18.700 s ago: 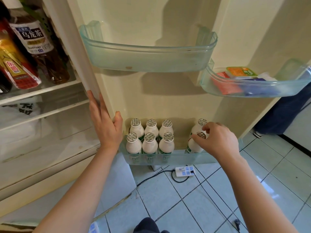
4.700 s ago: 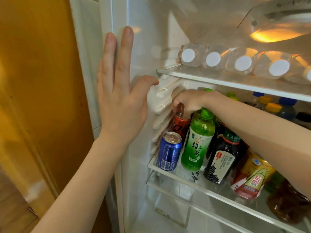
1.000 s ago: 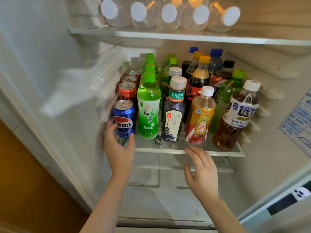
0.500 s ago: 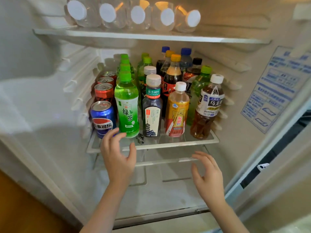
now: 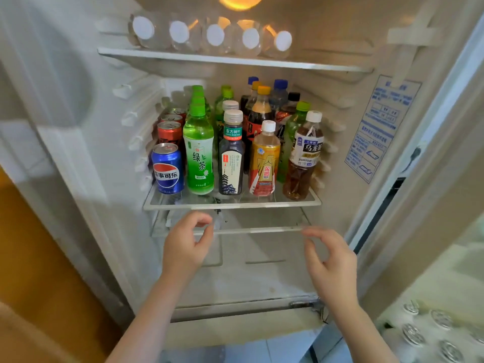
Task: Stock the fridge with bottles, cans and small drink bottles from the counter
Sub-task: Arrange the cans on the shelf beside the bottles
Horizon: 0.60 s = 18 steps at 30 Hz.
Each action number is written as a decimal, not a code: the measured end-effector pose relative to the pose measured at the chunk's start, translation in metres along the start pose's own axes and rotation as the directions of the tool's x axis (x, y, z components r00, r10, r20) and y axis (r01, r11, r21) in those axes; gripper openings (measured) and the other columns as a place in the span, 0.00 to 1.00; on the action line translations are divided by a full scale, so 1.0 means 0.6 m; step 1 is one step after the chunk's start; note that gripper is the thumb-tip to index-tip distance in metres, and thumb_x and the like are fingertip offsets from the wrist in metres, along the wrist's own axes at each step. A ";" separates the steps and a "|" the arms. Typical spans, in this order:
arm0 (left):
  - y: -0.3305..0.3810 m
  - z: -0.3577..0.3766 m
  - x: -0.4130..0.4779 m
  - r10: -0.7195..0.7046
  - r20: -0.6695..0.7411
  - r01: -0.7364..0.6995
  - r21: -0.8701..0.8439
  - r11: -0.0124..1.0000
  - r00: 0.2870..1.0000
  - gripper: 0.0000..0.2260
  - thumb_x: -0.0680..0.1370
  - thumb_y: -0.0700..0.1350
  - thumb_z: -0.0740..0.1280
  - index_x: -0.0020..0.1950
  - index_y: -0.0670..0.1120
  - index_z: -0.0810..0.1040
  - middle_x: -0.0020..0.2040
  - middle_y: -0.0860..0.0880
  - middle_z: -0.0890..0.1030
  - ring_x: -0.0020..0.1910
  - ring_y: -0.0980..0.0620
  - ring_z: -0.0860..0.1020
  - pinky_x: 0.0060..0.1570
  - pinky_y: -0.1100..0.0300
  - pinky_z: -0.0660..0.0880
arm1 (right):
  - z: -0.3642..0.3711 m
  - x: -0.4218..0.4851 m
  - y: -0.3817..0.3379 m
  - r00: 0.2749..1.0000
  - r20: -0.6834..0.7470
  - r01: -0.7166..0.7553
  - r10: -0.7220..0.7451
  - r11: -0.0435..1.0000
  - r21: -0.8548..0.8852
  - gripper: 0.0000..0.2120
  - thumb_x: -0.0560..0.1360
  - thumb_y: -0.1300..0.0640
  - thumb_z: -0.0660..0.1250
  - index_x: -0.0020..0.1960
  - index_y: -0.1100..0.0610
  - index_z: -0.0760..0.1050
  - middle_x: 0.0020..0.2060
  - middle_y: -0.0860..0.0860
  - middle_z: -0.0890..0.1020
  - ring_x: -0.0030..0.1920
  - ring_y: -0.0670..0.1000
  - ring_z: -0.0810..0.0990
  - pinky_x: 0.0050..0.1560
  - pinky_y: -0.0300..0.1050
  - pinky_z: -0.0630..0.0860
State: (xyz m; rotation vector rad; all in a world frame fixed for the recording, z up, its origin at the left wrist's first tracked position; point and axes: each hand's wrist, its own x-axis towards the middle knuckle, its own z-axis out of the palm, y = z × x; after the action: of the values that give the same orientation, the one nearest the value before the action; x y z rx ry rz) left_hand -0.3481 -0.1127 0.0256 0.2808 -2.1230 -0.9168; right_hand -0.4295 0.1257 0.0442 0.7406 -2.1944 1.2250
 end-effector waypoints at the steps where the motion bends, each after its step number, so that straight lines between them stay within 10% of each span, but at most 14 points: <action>1: 0.008 -0.003 -0.008 -0.017 0.013 0.017 0.011 1.000 1.000 0.04 0.74 0.43 0.66 0.46 0.46 0.79 0.43 0.56 0.80 0.45 0.58 0.77 0.47 0.63 0.74 | -0.015 -0.005 -0.005 0.999 -0.035 0.035 -0.035 0.999 0.006 0.07 0.73 0.66 0.65 0.46 0.57 0.80 0.43 0.44 0.80 0.47 0.39 0.76 0.50 0.26 0.70; 18: 0.212 -0.034 -0.265 -0.148 0.149 0.134 0.099 0.986 0.978 0.05 0.76 0.42 0.68 0.48 0.53 0.78 0.45 0.59 0.80 0.48 0.62 0.78 0.46 0.70 0.70 | -0.383 -0.057 -0.034 0.775 -0.458 0.268 -0.435 0.883 -0.386 0.12 0.68 0.68 0.66 0.51 0.67 0.78 0.55 0.65 0.76 0.59 0.61 0.70 0.66 0.45 0.61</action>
State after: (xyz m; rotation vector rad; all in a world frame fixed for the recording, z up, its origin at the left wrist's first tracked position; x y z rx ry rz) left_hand -0.2148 0.0425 0.0298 0.4210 -2.3157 -0.9546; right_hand -0.3520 0.3239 0.1391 0.5647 -1.6235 0.7560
